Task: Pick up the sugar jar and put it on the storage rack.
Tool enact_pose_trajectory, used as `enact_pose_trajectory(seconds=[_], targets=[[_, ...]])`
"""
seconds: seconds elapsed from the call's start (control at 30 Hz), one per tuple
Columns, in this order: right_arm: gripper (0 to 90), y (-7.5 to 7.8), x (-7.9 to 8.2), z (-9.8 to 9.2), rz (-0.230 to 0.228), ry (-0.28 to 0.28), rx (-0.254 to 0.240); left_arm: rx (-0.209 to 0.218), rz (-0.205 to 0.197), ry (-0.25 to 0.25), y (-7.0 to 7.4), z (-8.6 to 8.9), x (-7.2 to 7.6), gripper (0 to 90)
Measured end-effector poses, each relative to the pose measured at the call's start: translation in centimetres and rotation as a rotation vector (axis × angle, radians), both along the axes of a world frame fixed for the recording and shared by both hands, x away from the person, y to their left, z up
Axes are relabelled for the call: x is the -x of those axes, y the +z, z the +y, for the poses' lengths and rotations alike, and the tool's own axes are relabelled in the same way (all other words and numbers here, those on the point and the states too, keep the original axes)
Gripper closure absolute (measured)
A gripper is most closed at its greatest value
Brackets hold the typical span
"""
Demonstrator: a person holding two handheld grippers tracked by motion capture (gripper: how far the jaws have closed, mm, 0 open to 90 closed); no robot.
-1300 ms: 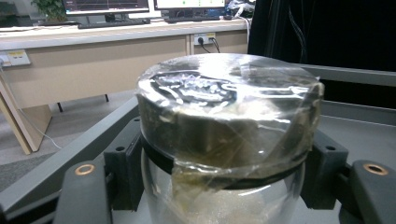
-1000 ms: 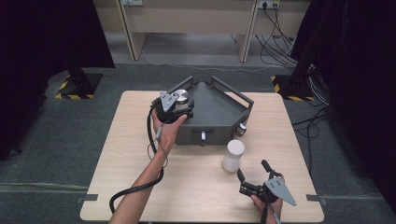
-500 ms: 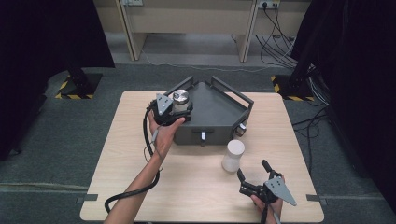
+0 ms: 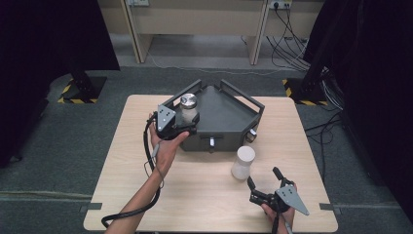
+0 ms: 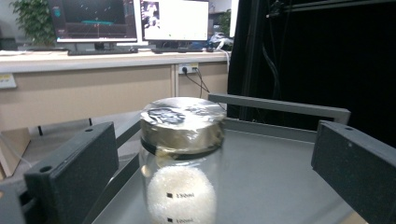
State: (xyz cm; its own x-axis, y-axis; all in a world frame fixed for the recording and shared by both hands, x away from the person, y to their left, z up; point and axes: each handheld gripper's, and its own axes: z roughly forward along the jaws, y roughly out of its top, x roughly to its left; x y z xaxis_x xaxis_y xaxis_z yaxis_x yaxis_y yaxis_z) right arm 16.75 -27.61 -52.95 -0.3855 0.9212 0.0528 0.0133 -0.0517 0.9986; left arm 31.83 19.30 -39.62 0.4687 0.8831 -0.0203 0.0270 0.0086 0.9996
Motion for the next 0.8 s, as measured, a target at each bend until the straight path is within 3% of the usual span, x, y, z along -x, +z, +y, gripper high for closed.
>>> enact_pose_trajectory(seconds=[0.8], targets=[[0.5,0.0,0.0,0.1,0.000,-0.002,-0.003,0.020,-0.036,-0.091,-2.3,2.2,4.7,0.0]])
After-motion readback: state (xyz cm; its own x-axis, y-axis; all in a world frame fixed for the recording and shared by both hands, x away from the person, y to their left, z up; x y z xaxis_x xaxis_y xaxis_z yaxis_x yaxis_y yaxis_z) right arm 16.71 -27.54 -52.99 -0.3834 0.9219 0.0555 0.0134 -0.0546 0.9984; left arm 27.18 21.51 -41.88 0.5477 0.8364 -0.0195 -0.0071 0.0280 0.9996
